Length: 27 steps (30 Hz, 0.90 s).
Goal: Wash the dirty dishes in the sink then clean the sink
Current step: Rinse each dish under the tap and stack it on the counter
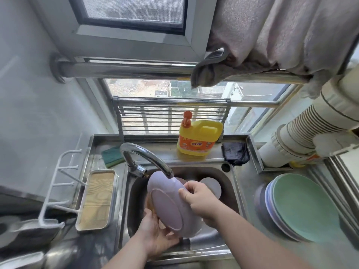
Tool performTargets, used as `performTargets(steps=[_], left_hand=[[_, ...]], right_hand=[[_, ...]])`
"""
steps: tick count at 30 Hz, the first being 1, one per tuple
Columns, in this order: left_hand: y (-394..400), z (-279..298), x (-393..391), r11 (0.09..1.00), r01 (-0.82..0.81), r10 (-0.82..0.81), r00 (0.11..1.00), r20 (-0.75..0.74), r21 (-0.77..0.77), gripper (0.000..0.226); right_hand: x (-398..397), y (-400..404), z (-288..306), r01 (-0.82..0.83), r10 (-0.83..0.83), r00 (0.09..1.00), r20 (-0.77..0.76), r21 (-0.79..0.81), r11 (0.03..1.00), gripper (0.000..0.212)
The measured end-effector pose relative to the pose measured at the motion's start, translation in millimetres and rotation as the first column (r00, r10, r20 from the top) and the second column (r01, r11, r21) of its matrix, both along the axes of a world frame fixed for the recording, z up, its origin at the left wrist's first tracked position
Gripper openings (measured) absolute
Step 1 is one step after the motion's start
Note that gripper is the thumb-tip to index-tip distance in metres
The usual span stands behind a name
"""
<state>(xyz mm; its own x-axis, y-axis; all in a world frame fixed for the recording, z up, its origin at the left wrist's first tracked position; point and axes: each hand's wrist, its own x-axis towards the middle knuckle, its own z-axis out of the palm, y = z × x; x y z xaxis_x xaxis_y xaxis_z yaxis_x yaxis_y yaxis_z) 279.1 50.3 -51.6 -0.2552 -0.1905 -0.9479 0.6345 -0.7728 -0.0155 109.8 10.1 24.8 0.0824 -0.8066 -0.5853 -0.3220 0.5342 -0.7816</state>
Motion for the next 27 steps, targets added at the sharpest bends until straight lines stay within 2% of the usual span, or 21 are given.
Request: performTargets(steps=[3, 5, 9, 16, 20, 24, 27], left_hand=[[3.1, -8.1, 1.2, 0.999, 0.016, -0.017, 1.000, 0.018, 0.034, 0.105], [3.1, -14.8, 5.1, 0.998, -0.029, 0.028, 0.999, 0.024, 0.048, 0.094], [-2.9, -23.0, 8.5, 0.975, -0.217, 0.219, 0.975, 0.040, -0.037, 0.042], [-30.4, -6.4, 11.1, 0.901, -0.422, 0.417, 0.906, -0.070, -0.102, 0.034], [-54.2, 14.2, -13.5, 0.911, -0.372, 0.358, 0.928, -0.106, -0.180, 0.028], [-62.4, 21.6, -37.7, 0.952, -0.199, 0.209, 0.978, 0.016, -0.231, 0.026], [-61.1, 27.5, -50.9, 0.969, -0.090, 0.104, 0.993, 0.049, -0.231, 0.024]], right_hand=[[12.5, -2.2, -1.7, 0.171, -0.186, 0.976, 0.116, 0.131, 0.977, 0.021], [11.8, -3.4, -5.0, 0.301, -0.349, 0.916, 0.199, 0.235, 0.924, 0.022], [-8.1, -8.8, -16.3, 0.522, -0.664, 0.678, 0.316, 0.429, 0.737, 0.019], [-37.4, -5.0, -32.7, 0.653, -0.862, 0.386, 0.329, 0.563, 0.507, 0.017], [-56.2, 10.4, -41.1, 0.684, -0.890, 0.307, 0.338, 0.571, 0.453, 0.017], [-76.5, 28.4, -45.5, 0.703, -0.909, 0.263, 0.323, 0.582, 0.409, 0.021], [-85.2, 38.6, -46.3, 0.703, -0.928, 0.227, 0.297, 0.609, 0.367, 0.025]])
